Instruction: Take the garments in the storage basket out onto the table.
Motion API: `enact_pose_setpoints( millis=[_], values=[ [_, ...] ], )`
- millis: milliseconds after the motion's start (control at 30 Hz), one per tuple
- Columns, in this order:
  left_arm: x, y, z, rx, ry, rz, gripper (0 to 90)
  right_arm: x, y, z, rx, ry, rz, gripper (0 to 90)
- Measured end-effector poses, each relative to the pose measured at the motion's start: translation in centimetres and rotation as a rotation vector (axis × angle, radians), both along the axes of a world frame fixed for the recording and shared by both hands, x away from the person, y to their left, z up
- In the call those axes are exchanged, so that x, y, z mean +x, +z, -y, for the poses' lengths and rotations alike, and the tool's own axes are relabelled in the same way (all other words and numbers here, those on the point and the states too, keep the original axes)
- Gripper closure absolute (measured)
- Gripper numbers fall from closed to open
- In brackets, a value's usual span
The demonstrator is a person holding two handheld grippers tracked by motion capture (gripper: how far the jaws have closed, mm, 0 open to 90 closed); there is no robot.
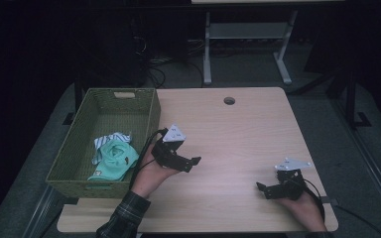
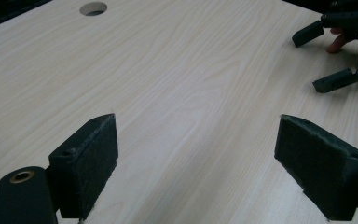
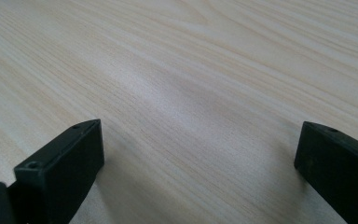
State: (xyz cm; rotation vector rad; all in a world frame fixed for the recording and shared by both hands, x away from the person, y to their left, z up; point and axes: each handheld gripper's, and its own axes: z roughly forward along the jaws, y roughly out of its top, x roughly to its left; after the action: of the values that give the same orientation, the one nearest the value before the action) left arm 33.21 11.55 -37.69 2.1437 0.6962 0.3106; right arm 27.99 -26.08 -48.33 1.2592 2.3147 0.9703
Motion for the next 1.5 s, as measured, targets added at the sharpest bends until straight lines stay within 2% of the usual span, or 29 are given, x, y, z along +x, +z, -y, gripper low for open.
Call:
enact_pose_setpoints(
  millis=[100,367,567,733,800,967,1500],
  values=[
    [0.2,0.4,-0.3,0.010,-0.016,0.002,13.0,0.0,0.0,0.0,0.000,0.000,0.000,1.0],
    [0.2,1.3,-0.8,0.004,-0.023,0.007,13.1,0.0,0.0,0.0,0.000,0.000,0.001,1.0],
    [0.5,1.9,-1.5,0.013,-0.029,-0.004,13.6,0.0,0.0,0.0,0.000,0.000,0.001,1.0],
    [1.0,2.4,-2.1,0.005,-0.027,-0.007,13.6,0.0,0.0,0.0,-0.001,-0.001,0.001,1.1],
    [0.9,2.4,-2.4,-0.011,-0.021,-0.009,13.7,0.0,0.0,0.0,0.000,-0.001,0.002,1.0],
    [0.9,3.0,-3.2,0.009,-0.028,-0.010,13.7,0.0,0.0,0.0,-0.002,-0.001,0.000,1.0],
    [1.0,3.7,-5.0,0.018,-0.012,-0.017,14.0,0.0,0.0,0.0,-0.004,0.002,0.005,1.0]
  ],
)
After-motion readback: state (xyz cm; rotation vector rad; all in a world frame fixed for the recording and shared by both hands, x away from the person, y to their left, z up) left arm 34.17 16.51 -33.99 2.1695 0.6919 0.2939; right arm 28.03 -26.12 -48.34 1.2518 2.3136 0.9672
